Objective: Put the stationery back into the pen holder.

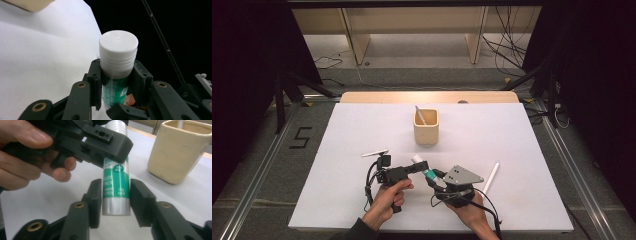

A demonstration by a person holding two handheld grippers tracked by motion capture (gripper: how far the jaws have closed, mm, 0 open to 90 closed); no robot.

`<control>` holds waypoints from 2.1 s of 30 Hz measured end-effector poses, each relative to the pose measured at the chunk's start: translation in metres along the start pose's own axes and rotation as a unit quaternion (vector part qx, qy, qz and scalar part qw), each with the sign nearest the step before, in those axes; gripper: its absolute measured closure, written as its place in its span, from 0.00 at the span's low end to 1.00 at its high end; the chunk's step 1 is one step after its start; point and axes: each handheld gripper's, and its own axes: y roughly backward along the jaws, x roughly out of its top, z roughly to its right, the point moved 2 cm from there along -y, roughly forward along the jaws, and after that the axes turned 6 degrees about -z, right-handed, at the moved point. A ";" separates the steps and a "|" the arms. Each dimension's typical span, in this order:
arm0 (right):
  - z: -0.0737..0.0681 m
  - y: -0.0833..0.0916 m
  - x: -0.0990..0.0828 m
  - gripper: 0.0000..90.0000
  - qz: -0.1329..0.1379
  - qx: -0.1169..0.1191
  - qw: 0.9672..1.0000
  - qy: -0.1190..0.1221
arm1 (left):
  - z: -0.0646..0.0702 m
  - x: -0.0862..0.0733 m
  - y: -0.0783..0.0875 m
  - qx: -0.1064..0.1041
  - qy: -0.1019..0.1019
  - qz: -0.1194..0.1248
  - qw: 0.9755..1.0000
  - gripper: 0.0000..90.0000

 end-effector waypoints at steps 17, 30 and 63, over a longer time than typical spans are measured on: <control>0.017 0.017 -0.011 0.41 -0.019 0.001 0.999 -0.032 | 0.006 0.016 0.013 0.077 -0.094 0.023 0.992 0.72; 0.036 0.036 -0.026 0.33 -0.022 -0.013 0.998 -0.065 | 0.014 0.049 0.014 0.114 -0.140 0.032 0.983 0.72; 0.042 0.055 -0.045 0.28 -0.021 -0.013 0.996 -0.088 | 0.037 0.138 -0.014 0.179 -0.199 0.069 0.961 0.72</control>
